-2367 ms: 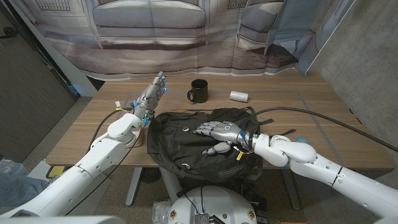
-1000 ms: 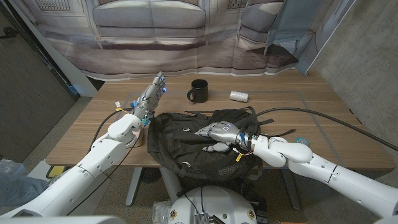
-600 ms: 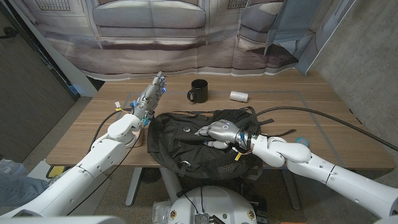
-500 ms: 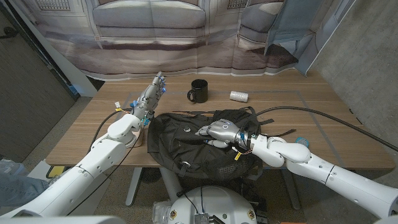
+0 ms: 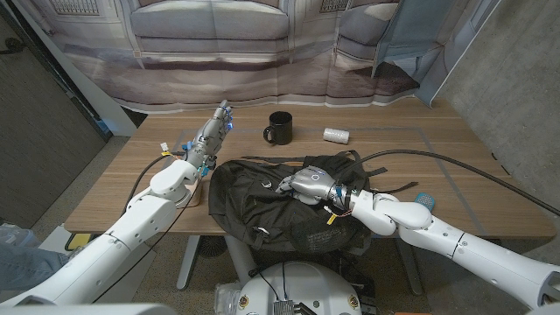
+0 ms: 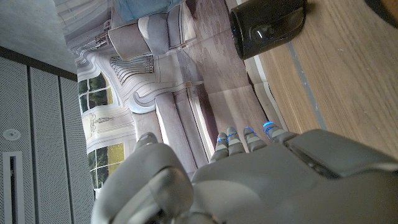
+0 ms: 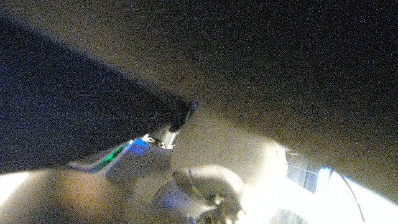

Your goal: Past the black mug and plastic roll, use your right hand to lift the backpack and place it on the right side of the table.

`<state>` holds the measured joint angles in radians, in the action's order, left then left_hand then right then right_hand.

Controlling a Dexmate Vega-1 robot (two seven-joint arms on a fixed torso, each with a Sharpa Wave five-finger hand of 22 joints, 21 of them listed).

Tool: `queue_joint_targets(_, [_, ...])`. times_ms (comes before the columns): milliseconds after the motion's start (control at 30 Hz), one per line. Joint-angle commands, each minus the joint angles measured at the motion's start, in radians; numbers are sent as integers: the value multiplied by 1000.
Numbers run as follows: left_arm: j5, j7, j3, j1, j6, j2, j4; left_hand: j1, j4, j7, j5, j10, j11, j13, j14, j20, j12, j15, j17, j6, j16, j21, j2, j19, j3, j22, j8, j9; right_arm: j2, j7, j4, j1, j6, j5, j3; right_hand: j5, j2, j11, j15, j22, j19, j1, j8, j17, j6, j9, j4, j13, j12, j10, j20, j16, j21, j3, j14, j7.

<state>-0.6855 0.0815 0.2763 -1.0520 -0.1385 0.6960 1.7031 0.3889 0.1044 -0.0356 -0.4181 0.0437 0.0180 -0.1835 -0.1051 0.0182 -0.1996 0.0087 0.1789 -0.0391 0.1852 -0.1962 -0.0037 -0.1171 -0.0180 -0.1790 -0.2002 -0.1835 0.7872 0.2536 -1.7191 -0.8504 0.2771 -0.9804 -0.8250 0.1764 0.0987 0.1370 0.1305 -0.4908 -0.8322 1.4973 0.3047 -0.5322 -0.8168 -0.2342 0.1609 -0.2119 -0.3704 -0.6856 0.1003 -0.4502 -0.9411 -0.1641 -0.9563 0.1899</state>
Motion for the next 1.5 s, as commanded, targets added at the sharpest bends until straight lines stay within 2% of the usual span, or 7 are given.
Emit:
queue_joint_targets(33, [2, 3, -2, -1, 1, 1, 4, 1, 3, -1, -6, 4, 0, -2, -7, -4, 0, 4, 5, -1, 2, -2, 11, -5, -8, -2, 3, -3, -2, 53, 13, 10, 33, 32, 0, 6, 10, 3, 110, 3, -10, 29, 26, -23, -70, -7, 2, -6, -12, -22, 121, -15, -7, -2, -13, -18])
queue_joint_targets(200, [-1, 0, -1, 0, -2, -3, 1, 2, 3, -1, -6, 3, 0, -2, -8, -5, -1, 4, 5, -1, 2, -2, 12, -5, -9, -2, 3, -3, 1, 79, 10, 14, 49, 31, 6, 8, 28, -11, 104, -2, -4, 37, 33, -29, -108, -5, -5, -6, -25, -66, 127, -13, -23, -10, -20, -32])
queue_joint_targets(433, [0, 0, -3, -1, -7, -4, 0, 2, 3, -2, -6, 3, -2, -2, -7, -5, -1, 4, 4, -1, 2, -2, 13, -6, -11, -2, 3, -3, 15, 96, -25, 5, 54, 35, 27, 9, 41, -7, 100, -11, 7, 40, 32, -27, -134, -1, -12, -5, -35, -108, 129, -6, -48, -16, -41, -55])
queue_joint_targets(1500, [-11, -2, -31, -24, -17, 13, 18, 5, 3, -3, -6, 4, -1, -2, -8, -6, -1, 5, 4, -2, 2, -2, 16, -7, -19, -2, 4, -3, 60, 66, -177, -55, 15, 14, 118, 11, 57, -9, 96, -19, 19, 31, 25, -26, -174, 7, -22, -7, -36, -154, 131, 6, -85, -34, -76, -70])
